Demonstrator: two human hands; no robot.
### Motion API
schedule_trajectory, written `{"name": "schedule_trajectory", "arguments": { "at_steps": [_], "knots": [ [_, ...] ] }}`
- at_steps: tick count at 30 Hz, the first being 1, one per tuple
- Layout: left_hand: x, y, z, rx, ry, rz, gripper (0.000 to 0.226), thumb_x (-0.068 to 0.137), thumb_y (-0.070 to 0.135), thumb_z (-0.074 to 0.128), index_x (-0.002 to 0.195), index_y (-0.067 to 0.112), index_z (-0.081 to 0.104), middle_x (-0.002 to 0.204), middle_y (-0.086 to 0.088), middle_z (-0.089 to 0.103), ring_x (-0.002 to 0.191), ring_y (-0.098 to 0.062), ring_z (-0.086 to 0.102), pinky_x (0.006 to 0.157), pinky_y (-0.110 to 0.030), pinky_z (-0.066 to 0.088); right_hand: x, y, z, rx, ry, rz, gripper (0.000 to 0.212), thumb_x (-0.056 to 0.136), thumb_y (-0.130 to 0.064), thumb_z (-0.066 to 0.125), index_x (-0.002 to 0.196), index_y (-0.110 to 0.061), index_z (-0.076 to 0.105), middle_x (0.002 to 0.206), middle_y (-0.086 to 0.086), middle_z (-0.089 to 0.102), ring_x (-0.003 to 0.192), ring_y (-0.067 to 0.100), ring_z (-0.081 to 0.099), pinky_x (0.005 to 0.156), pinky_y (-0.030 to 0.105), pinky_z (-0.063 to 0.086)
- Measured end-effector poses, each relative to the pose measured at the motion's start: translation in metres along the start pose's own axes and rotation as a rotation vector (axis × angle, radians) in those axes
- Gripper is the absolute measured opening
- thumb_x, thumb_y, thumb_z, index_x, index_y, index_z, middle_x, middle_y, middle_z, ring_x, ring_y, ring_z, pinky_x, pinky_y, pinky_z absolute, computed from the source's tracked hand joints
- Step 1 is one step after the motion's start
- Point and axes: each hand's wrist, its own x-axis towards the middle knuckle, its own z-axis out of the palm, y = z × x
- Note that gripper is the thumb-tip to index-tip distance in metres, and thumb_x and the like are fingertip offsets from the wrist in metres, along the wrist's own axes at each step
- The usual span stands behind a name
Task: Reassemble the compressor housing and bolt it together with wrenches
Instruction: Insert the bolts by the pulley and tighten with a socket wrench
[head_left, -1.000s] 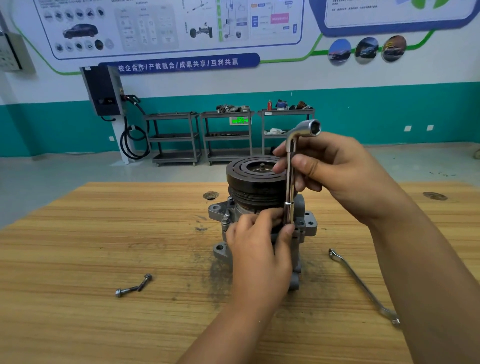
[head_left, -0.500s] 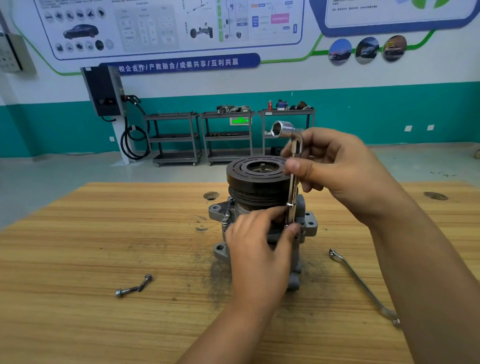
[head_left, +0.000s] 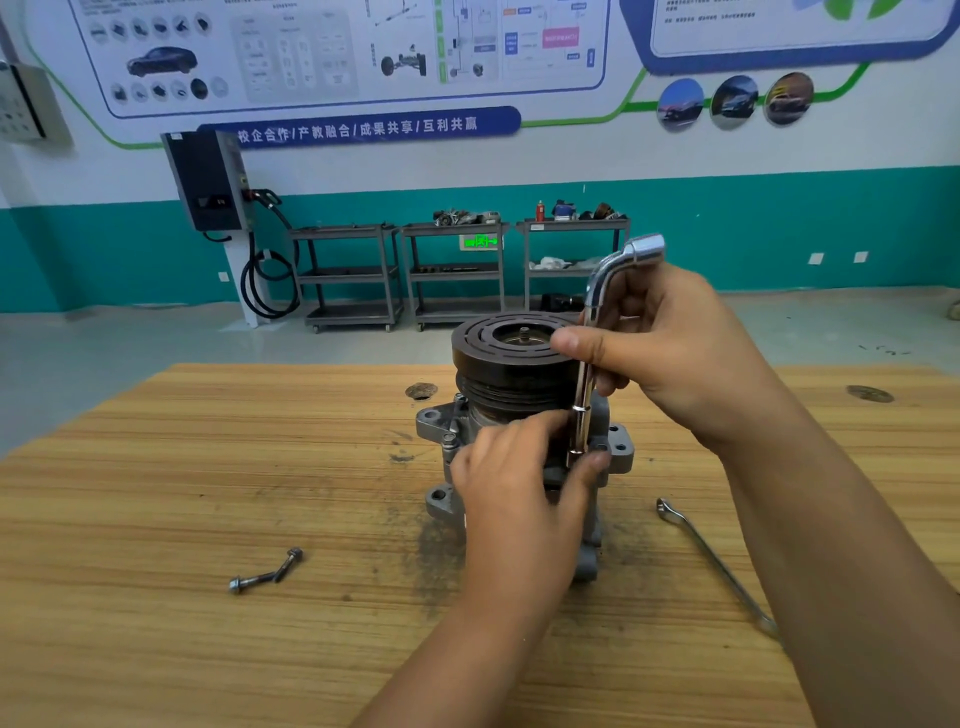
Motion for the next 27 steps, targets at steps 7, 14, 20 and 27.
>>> {"name": "schedule_trajectory", "arguments": {
  "at_steps": [7,14,20,27],
  "knots": [
    [-0.004,-0.004,0.003,0.006,0.031,0.010,0.023,0.082,0.019,0.060,0.104,0.019,0.067,0.086,0.027,0.053,0.087,0.002,0.041,0.084,-0.026,0.033,-0.003,-0.004,-0.015,0.114,-0.238,-0.057,0.016,0.087,-0.001,0.057,0.093,-0.014,0.063,0.085,0.001,0.073,0.058,0.008,0.060,0.056,0.019,0.049],
    [-0.005,-0.003,0.003,-0.004,0.029,0.019,0.028,0.083,0.039,0.059,0.103,0.020,0.065,0.085,0.030,0.046,0.089,0.007,0.042,0.083,-0.041,0.042,-0.002,-0.004,-0.012,0.121,-0.233,-0.044,0.019,0.086,0.005,0.054,0.089,-0.012,0.061,0.078,0.003,0.072,0.055,0.011,0.060,0.053,0.016,0.047],
    [-0.007,-0.006,0.007,0.022,0.052,-0.031,0.030,0.075,0.034,0.075,0.100,0.023,0.063,0.088,0.021,0.052,0.091,0.016,0.035,0.083,-0.041,0.043,-0.001,-0.003,-0.007,0.082,-0.117,-0.038,0.015,0.076,-0.004,0.068,0.085,-0.009,0.057,0.070,0.006,0.062,0.052,0.011,0.060,0.049,0.018,0.048],
    [-0.006,-0.001,0.004,0.044,0.066,0.067,0.022,0.081,0.025,0.064,0.102,0.022,0.065,0.082,0.036,0.037,0.084,0.001,0.039,0.079,-0.036,0.041,-0.003,-0.002,-0.020,0.096,-0.256,0.014,0.017,0.085,-0.005,0.058,0.095,-0.017,0.064,0.086,0.002,0.070,0.057,0.012,0.060,0.057,0.021,0.050]
  ]
}}
